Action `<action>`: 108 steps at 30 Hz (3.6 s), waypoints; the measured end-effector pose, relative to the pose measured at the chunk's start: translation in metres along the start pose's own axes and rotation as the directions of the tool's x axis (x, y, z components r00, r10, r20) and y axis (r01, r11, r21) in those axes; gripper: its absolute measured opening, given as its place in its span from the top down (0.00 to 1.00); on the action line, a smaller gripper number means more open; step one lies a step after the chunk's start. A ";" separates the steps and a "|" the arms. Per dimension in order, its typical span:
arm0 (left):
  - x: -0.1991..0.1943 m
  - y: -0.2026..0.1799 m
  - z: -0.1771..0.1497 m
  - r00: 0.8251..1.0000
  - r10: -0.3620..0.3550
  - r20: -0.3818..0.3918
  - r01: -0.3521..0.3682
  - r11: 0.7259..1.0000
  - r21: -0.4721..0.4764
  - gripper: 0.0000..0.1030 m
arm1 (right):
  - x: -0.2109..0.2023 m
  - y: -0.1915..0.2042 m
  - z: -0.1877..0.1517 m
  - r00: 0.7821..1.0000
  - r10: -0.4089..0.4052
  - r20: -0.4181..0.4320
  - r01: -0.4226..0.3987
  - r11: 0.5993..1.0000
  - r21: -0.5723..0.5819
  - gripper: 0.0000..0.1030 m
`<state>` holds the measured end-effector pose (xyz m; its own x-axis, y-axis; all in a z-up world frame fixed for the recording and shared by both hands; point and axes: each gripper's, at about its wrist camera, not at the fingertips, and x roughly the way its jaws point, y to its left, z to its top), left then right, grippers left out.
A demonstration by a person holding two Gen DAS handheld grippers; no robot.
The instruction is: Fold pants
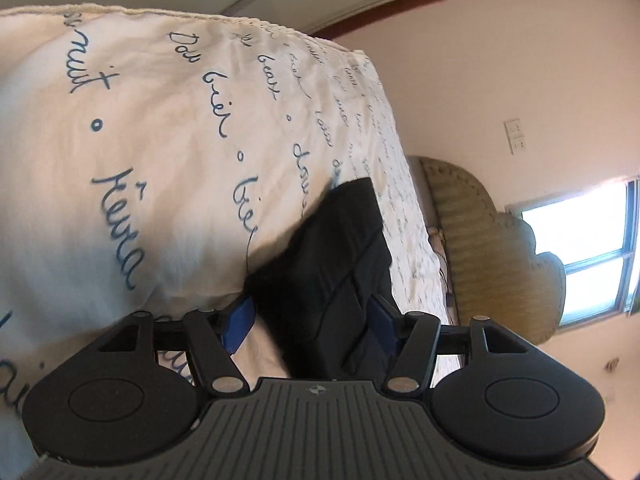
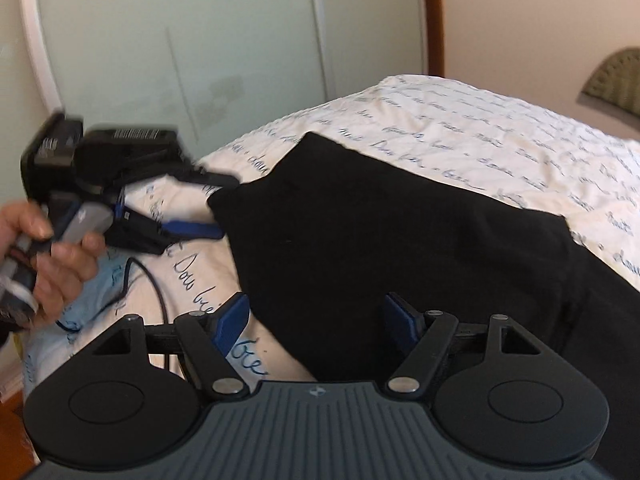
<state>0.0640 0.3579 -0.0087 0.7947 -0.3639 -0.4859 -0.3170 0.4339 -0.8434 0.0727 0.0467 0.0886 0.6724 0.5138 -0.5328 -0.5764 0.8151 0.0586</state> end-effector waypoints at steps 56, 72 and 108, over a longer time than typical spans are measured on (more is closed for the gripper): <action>-0.003 -0.091 -0.145 0.993 0.081 0.090 -0.118 0.496 0.860 0.25 | 0.083 -0.143 0.027 0.941 0.331 0.067 -0.282 0.662 0.694 0.74; -0.028 -0.138 -0.137 0.993 -0.099 0.063 0.006 0.583 0.812 0.17 | -0.052 -0.214 -0.008 0.926 0.328 0.184 -0.363 0.650 0.668 0.83; 0.131 -0.163 -0.261 0.962 0.009 -0.274 0.239 0.457 0.857 0.07 | -0.148 -0.291 -0.145 0.995 0.029 0.092 -0.091 0.591 0.801 0.69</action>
<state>0.0849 0.0242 0.0055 0.6198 -0.5716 -0.5378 0.4891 0.8172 -0.3048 0.0737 -0.3049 0.0280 0.6952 0.5595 -0.4512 -0.0299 0.6497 0.7596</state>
